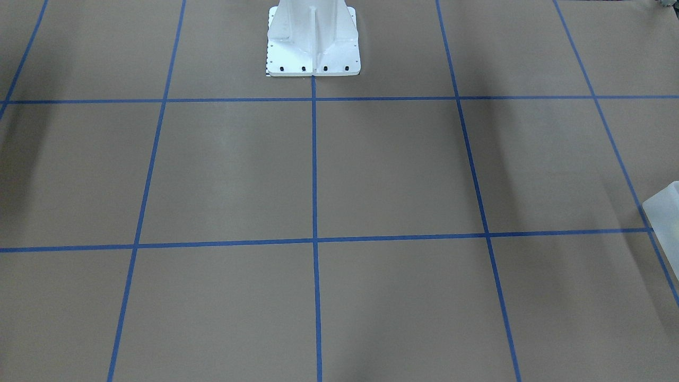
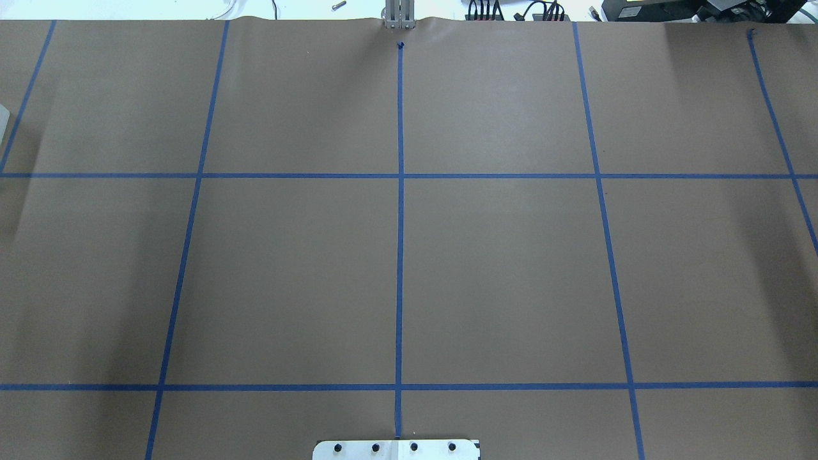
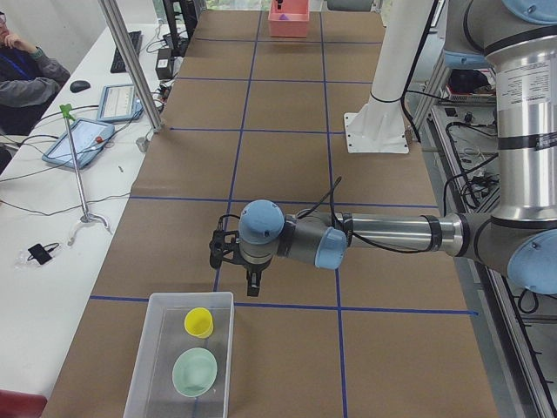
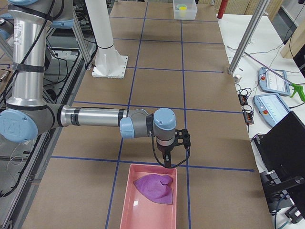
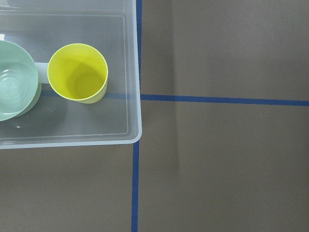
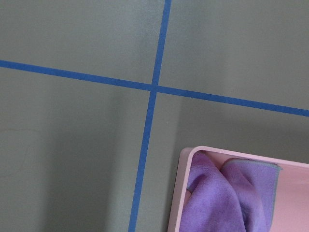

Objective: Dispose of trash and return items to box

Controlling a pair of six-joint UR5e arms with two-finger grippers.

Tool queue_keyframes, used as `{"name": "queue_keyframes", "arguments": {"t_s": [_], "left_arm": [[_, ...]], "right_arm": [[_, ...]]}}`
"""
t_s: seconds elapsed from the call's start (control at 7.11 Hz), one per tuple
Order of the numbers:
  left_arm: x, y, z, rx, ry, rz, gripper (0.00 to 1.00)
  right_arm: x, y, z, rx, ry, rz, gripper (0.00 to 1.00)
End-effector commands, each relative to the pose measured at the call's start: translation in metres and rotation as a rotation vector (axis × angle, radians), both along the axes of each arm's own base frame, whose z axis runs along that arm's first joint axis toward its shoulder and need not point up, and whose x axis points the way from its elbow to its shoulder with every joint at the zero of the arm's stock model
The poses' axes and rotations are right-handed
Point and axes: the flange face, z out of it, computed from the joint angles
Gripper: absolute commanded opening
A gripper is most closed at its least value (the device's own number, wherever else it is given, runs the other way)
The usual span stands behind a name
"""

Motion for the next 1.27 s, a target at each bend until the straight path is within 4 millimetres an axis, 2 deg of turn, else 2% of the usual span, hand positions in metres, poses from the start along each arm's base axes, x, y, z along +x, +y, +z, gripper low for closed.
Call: {"name": "queue_keyframes", "arguments": {"t_s": [0.0,0.28,0.42,0.7,1.13], "left_arm": [[0.0,0.0,0.001,-0.005,-0.001,0.0,0.98],[0.001,0.0,0.003,-0.008,-0.002,0.002,0.98],[0.0,-0.002,-0.008,0.013,-0.002,0.0,0.98],[0.0,-0.001,-0.01,0.02,-0.002,-0.001,0.98],[0.0,0.0,-0.006,0.01,-0.002,-0.001,0.98]], "right_arm": [[-0.001,-0.001,-0.002,0.006,-0.002,-0.001,1.0],[-0.001,-0.001,-0.002,0.005,-0.002,0.0,1.0],[-0.001,-0.001,-0.002,0.005,-0.002,0.0,1.0],[-0.001,-0.002,-0.003,0.01,-0.002,0.0,1.0],[-0.001,-0.003,-0.004,0.012,-0.002,0.0,1.0]]}}
